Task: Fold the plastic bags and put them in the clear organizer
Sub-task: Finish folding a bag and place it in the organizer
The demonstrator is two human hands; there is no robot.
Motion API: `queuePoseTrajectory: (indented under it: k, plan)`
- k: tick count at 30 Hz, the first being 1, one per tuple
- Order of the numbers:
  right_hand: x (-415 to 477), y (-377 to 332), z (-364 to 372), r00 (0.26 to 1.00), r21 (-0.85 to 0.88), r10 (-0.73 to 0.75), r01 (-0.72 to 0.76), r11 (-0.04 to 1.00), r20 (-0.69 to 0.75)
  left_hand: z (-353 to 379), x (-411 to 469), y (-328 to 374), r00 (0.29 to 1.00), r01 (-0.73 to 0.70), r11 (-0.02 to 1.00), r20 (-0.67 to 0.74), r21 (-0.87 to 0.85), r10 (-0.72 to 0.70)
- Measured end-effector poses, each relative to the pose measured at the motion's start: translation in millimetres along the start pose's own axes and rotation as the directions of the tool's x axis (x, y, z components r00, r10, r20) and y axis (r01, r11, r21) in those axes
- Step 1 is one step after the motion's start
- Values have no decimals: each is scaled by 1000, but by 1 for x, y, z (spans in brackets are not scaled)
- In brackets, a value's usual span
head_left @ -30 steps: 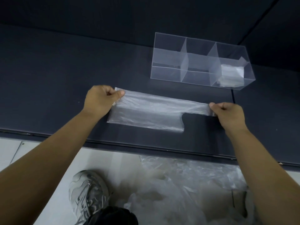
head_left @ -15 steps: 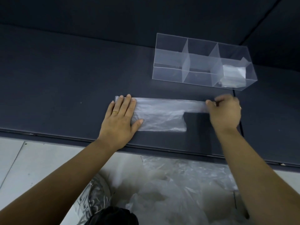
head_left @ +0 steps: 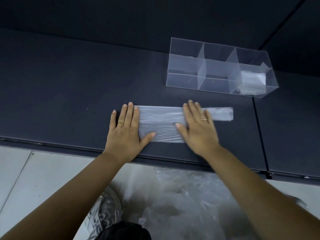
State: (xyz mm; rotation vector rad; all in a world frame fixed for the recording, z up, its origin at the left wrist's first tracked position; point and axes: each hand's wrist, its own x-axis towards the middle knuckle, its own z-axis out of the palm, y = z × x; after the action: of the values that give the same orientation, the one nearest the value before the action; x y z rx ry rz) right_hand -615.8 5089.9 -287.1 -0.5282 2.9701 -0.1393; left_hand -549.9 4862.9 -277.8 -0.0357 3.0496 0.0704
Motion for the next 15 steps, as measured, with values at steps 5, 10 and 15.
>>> queuePoseTrajectory:
  k: [5, 10, 15]
  plan:
    - [-8, 66, -15, 982, -4, 184, -184, 983, 34, -4, -4, -8, 999, 23, 1000, 30, 13, -24]
    - [-27, 52, -42, 962, 207, 160, -114, 972, -221, -20, -6, 2, 988, -86, 992, -136, -94, 72]
    - [-50, 28, -51, 989, 364, -137, 149, 920, -59, -26, -11, 28, 921, -389, 858, -142, -335, 362]
